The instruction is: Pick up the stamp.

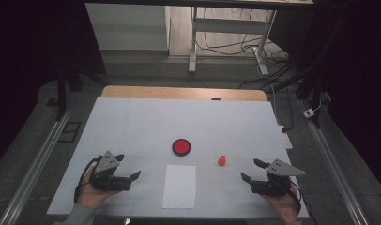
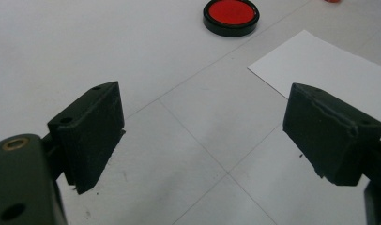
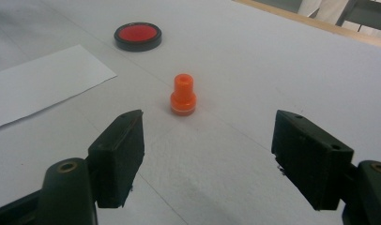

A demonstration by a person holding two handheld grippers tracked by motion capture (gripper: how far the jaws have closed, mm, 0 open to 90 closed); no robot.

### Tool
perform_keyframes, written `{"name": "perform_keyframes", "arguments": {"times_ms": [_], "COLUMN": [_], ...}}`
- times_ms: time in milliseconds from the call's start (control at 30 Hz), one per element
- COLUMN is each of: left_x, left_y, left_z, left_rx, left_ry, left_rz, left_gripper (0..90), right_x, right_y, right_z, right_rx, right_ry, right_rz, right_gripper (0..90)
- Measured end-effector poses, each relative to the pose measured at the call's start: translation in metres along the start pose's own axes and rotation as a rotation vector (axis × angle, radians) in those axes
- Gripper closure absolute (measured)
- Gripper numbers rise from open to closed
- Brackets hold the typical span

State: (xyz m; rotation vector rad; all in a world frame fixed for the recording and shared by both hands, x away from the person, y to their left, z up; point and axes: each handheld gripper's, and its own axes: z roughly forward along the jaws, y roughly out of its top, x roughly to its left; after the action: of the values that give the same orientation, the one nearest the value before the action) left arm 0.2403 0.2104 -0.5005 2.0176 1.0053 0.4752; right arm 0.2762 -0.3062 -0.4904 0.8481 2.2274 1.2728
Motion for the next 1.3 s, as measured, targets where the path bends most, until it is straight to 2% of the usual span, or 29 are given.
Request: {"name": "perform_keyframes", "arguments": {"times_ms": [267, 700, 1133, 1300], "left_x": [-0.002, 0.001, 0.002, 0.001], "left_y": [-0.005, -0.006, -0.007, -0.007], "left_z": [-0.004, -0.004, -0.002, -0.002], "left_rx": [0.004, 0.000, 0.009, 0.012], "left_ry": [0.010, 0.035, 0.036, 0.031], "left_rz": [-0.002, 0.005, 0.004, 0.001], "left_gripper": [13.8, 13.9, 13.9, 13.9], "right_x": [0.003, 0.011, 0.021, 0.024], "right_y": [0.008, 0.024, 0.031, 0.036], "right_z": [0.007, 0.022, 0.041, 0.049], "right_rx": [0.000, -0.002, 0.032, 0.042], "right_ry": [0.015, 0.035, 0.064, 0.053], "right_rz": [0.013, 0.005, -0.017, -0.028], "right_gripper": [27.6, 28.0, 29.2, 29.3]}}
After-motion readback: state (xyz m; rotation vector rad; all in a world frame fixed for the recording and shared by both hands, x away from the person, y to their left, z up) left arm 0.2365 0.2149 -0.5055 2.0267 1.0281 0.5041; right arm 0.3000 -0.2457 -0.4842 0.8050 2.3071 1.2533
